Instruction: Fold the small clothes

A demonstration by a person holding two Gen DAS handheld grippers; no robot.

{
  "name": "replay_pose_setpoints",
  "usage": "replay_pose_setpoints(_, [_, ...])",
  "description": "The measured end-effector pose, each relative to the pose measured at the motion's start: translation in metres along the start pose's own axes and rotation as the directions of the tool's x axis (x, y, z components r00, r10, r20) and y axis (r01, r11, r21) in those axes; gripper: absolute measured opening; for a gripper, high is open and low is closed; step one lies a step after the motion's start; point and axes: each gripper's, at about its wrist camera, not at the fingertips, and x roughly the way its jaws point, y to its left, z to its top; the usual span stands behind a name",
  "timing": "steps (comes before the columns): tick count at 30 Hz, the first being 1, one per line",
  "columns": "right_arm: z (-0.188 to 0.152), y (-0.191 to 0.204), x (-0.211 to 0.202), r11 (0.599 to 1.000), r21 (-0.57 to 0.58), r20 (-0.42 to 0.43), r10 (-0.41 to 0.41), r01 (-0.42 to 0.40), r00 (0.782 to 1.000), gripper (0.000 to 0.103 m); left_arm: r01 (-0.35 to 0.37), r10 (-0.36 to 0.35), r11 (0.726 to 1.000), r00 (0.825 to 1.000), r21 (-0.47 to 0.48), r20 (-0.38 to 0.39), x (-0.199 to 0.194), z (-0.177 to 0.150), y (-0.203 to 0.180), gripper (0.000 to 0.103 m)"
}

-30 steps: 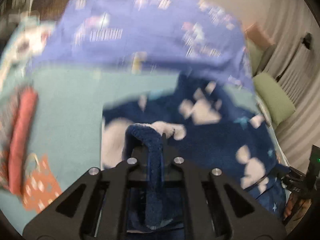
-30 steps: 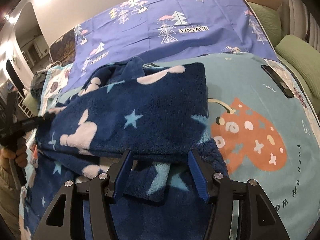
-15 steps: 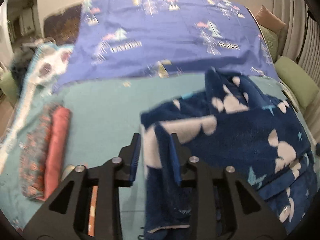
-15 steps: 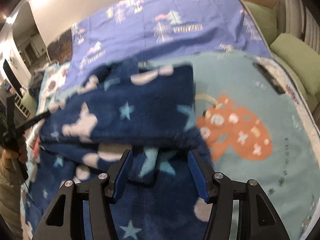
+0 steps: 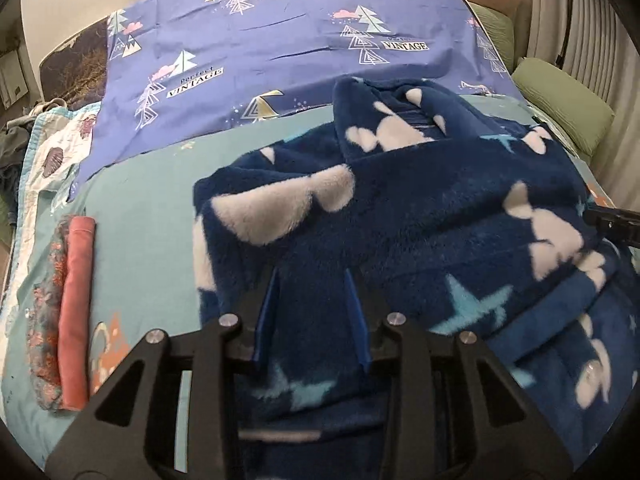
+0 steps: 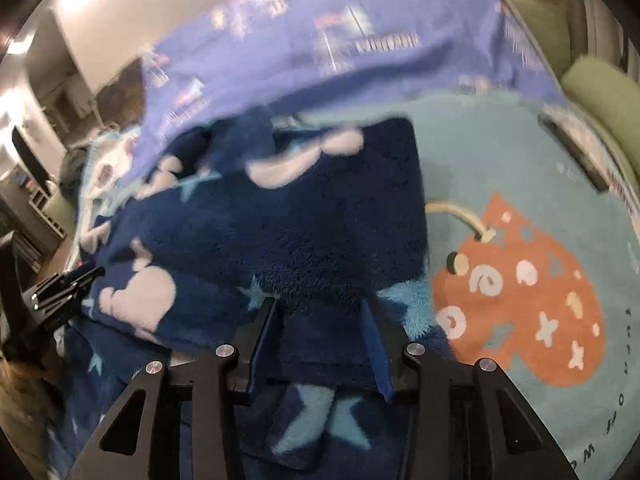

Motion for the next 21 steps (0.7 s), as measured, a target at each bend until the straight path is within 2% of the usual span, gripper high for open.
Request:
replay_pose_setpoints(3, [0.003,0.010,-0.018,0.999,-0.034,0.013,-0.029,0.030,0.999,0.043,0.031,-0.031,0.999,0.999,0.009,0.019,-0.017,0.006,-0.004,0.037])
replay_pose_setpoints(7, [0.024,0.019,-0.034,0.998,-0.020,0.051,0.056,-0.055,0.997,0.043,0.153,-0.149,0.987,0.986,-0.051,0.077,-0.032,0.031,-0.006,0.041])
replay_pose_setpoints(10, [0.052,0.029,-0.027,0.994,-0.014,0.063,0.110,-0.110,0.992,0.043,0.169,-0.164,0.984,0.983,-0.064,0.085,-0.018,0.063,-0.017,0.042])
replay_pose_setpoints(13, [0.084,0.039,-0.006,0.988,0.010,0.060,0.153,-0.154,0.986,0.043,0.214,-0.207,0.970,0.976,-0.117,0.075,0.009,0.090,-0.025,0.042])
replay_pose_setpoints(16, [0.106,0.044,0.025,0.972,0.065,0.030,0.224,-0.226,0.974,0.043,0.168,-0.167,0.978,0.986,-0.127,0.017,0.044,0.103,-0.036,0.042])
replay_pose_setpoints(18, [0.113,0.043,0.054,0.960,0.112,0.001,0.258,-0.256,0.966,0.043,0.092,-0.098,0.990,0.994,-0.105,-0.054,0.072,0.102,-0.040,0.042])
replay_pose_setpoints(19, [0.113,0.043,0.068,0.961,0.122,-0.024,0.253,-0.249,0.967,0.043,0.047,-0.056,0.994,0.994,-0.096,-0.092,0.088,0.098,-0.039,0.045])
replay_pose_setpoints(20, [0.112,0.041,0.083,0.970,0.128,-0.059,0.217,-0.208,0.974,0.043,0.035,-0.046,0.994,0.993,-0.100,-0.107,0.099,0.094,-0.037,0.052])
replay_pose_setpoints(21, [0.108,0.037,0.099,0.985,0.123,-0.096,0.130,-0.118,0.987,0.039,0.063,-0.075,0.989,0.994,-0.135,-0.085,0.103,0.090,-0.030,0.055])
